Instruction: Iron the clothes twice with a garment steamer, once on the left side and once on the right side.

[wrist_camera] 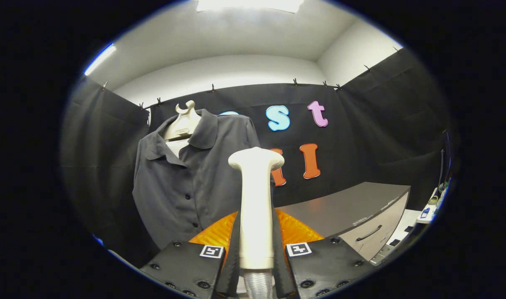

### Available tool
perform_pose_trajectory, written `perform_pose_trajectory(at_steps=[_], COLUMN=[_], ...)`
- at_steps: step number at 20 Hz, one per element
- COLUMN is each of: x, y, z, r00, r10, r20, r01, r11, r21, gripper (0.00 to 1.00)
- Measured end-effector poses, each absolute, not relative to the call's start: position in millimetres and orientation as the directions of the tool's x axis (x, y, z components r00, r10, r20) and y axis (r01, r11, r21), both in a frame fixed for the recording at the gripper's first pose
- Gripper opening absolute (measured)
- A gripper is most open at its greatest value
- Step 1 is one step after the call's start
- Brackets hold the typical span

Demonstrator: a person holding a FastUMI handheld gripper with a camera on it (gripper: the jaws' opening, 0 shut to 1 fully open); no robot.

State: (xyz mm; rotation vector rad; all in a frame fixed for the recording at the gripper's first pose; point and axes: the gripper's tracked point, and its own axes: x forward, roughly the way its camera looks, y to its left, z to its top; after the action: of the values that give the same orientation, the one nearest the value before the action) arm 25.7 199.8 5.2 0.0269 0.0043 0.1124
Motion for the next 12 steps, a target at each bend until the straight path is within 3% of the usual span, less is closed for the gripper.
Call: perform_pose_trajectory(at_steps=[12], x=[58], y=[263], z=[-20], r00=[0.992], r10=[0.122], r20=[0.035], r01=[-0.121], r11=[0.992], r21=[-0.024], gripper=[0.41])
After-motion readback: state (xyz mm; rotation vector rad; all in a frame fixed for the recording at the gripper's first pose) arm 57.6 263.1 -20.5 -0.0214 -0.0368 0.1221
